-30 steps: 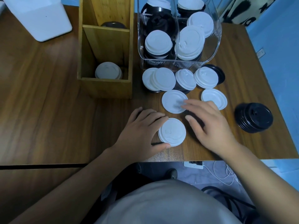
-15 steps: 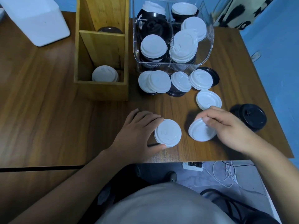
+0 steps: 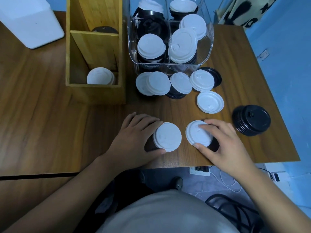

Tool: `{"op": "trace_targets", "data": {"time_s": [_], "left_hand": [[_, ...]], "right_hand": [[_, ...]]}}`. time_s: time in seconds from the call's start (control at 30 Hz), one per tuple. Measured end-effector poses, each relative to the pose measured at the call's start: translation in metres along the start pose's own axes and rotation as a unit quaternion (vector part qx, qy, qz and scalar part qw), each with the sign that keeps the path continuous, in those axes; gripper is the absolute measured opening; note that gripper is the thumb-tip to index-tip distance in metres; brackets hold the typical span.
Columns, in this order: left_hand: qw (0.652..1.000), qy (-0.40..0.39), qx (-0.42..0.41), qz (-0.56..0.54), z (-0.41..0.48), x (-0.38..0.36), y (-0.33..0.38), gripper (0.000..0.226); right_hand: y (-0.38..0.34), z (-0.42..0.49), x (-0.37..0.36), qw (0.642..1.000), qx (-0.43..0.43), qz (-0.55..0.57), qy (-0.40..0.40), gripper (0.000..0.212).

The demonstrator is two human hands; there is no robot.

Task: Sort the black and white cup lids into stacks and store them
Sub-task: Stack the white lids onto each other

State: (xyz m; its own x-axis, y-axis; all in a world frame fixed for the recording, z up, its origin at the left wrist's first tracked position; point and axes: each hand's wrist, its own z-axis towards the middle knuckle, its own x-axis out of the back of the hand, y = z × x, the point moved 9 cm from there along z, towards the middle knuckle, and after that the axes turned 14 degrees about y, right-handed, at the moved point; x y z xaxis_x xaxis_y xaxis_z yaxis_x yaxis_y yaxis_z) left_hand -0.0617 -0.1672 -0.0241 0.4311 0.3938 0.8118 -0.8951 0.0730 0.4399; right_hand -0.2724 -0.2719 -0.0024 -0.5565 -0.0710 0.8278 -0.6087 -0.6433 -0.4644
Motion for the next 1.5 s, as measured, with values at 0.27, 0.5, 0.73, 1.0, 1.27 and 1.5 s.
{"op": "trace_targets", "data": {"time_s": [0.27, 0.5, 0.73, 1.0, 1.27, 1.5], "left_hand": [[1.000, 0.002, 0.002, -0.008, 0.002, 0.001, 0.001, 0.077], [1.000, -0.003, 0.008, -0.016, 0.002, -0.002, -0.003, 0.080], [1.000, 0.006, 0.010, -0.025, 0.001, 0.000, -0.004, 0.081], [0.999, 0.011, 0.010, -0.034, -0.001, 0.002, -0.004, 0.094], [1.000, 0.018, -0.001, -0.018, -0.001, -0.003, -0.006, 0.083], [0.998, 0.052, -0.008, -0.026, -0.001, 0.002, -0.004, 0.083]], "right_hand": [[-0.042, 0.016, -0.005, 0.984, 0.045, 0.159, -0.067, 0.055], [-0.066, 0.018, -0.041, 0.967, 0.137, 0.133, -0.168, 0.049], [-0.072, 0.019, -0.047, 0.973, 0.136, 0.108, -0.151, 0.051], [-0.074, 0.020, -0.049, 0.974, 0.143, 0.098, -0.143, 0.044], [-0.078, 0.019, -0.051, 0.974, 0.171, 0.072, -0.130, 0.046], [-0.085, 0.014, -0.053, 0.966, 0.220, 0.048, -0.127, 0.043]]}}
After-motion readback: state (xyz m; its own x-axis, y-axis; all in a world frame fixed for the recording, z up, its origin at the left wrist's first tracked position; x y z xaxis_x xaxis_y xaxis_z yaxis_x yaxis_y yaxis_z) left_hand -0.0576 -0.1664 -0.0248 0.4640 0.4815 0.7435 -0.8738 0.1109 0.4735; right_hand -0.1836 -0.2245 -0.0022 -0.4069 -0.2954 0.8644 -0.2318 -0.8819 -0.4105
